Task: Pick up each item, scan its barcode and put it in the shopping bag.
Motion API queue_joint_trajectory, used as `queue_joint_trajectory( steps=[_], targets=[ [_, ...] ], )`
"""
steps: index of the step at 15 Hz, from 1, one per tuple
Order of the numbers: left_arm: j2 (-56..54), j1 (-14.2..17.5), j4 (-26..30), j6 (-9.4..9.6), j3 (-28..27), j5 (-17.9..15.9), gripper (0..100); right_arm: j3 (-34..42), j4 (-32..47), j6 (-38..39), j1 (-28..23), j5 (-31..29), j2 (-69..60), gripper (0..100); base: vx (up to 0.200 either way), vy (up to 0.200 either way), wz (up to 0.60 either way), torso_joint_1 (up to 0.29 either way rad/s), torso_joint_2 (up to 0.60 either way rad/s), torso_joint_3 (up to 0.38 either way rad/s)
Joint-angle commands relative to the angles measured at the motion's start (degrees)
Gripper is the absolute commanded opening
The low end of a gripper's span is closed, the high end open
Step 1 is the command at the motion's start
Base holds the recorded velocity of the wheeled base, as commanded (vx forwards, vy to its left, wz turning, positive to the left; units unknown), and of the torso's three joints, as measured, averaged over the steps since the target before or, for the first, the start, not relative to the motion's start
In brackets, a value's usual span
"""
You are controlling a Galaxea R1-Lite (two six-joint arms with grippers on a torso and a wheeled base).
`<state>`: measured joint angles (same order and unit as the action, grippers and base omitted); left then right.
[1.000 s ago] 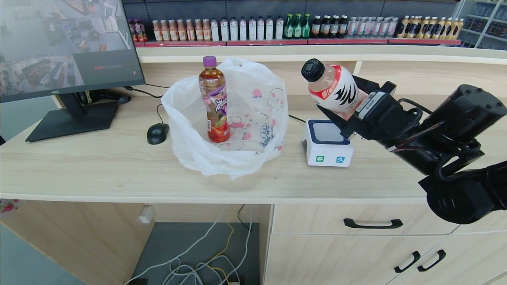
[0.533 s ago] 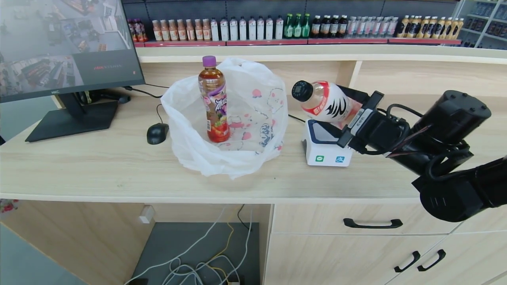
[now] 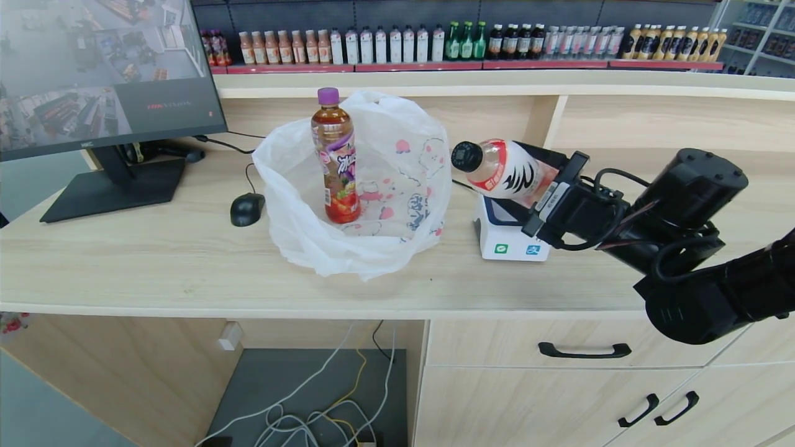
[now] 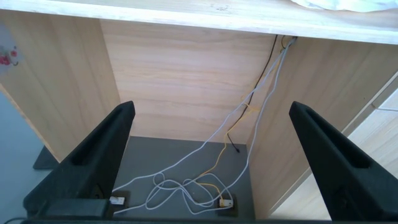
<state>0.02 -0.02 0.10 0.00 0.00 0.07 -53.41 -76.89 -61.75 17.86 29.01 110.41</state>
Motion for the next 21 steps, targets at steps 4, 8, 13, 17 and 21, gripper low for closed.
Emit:
queue_joint_trajectory(
  steps=[4, 8, 13, 17, 21],
  targets=[
    [-0.02, 0.02, -0.01, 0.00, 0.00, 0.01, 100, -0.03, -0.02, -0.74, 0.16, -0.10, 0.68, 0, 0.000, 0.000, 0.00, 0.000, 0.00, 0.000],
    [-0.02, 0.02, -0.01, 0.00, 0.00, 0.01, 100, 0.15, -0.02, -0.74, 0.42, -0.10, 0.60, 0, 0.000, 0.000, 0.00, 0.000, 0.00, 0.000],
    [-0.02, 0.02, -0.01, 0.00, 0.00, 0.01, 100, 0.41, -0.02, -0.83, 0.42, -0.01, 0.86, 0, 0.000, 0.000, 0.00, 0.000, 0.00, 0.000],
    [-0.02, 0.02, -0.01, 0.00, 0.00, 0.01, 100, 0.50, -0.02, -0.83, 0.42, -0.10, 1.04, 0, 0.000, 0.000, 0.00, 0.000, 0.00, 0.000],
    [-0.02, 0.02, -0.01, 0.00, 0.00, 0.01, 100, 0.32, -0.02, -1.27, 0.42, -0.10, 1.12, 0, 0.000, 0.000, 0.00, 0.000, 0.00, 0.000]
  ],
)
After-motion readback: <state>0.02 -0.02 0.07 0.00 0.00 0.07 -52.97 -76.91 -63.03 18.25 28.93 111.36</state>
